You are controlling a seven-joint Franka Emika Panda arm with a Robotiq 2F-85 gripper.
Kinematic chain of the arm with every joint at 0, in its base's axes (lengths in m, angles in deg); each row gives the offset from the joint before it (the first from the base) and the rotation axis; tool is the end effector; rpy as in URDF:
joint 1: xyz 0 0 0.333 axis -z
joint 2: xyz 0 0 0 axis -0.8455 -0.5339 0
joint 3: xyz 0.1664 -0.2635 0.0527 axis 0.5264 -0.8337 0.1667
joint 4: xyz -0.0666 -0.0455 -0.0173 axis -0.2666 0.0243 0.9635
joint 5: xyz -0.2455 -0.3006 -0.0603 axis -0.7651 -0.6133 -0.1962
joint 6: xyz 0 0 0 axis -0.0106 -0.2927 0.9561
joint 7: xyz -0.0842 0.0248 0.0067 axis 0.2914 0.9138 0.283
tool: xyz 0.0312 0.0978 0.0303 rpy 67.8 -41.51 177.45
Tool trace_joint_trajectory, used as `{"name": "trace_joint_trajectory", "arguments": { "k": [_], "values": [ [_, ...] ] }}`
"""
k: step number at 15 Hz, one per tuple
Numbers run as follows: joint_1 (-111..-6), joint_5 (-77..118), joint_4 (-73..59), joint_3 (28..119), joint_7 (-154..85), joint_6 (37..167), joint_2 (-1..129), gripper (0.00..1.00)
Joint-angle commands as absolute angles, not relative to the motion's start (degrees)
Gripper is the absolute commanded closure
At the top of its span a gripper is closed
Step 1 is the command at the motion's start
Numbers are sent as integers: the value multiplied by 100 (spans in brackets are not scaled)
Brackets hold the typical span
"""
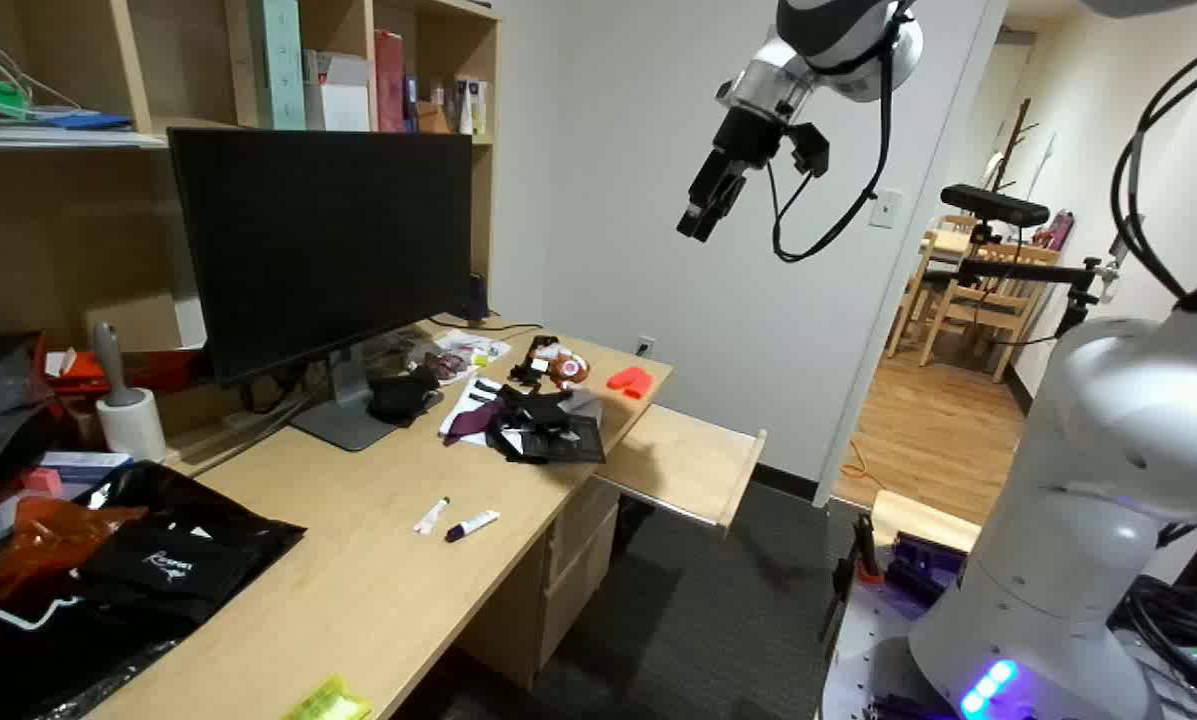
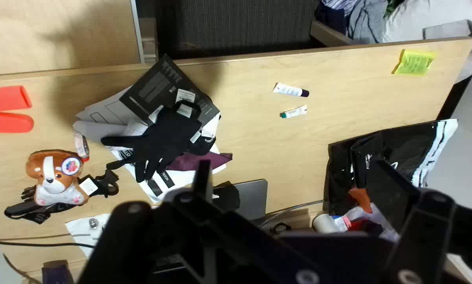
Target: Close the drawer on the right
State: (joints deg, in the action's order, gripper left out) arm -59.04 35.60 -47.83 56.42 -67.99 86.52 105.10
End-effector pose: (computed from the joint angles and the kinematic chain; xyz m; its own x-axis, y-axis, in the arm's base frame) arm 0.4171 -0.1547 0.5091 0.9586 0.0448 0.2811 0.1144 -0.9649 -0.2365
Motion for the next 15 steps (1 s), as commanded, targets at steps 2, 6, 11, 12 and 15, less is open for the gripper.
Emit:
{"name": "trace_joint_trajectory", "arguments": {
  "k": [2,6,11,12,15],
  "values": [
    [-5723,3646,-4771,5800,-6864,8628,10478,0],
    [-5723,3646,-4771,5799,-6864,8628,10478,0],
    [-5486,3430,-4754,5907,-6288,9718,9261,0],
    [-5416,3432,-4735,5893,-6181,9976,8980,0],
    [-5092,3535,-4624,5837,-5941,10960,7894,0]
  ]
}}
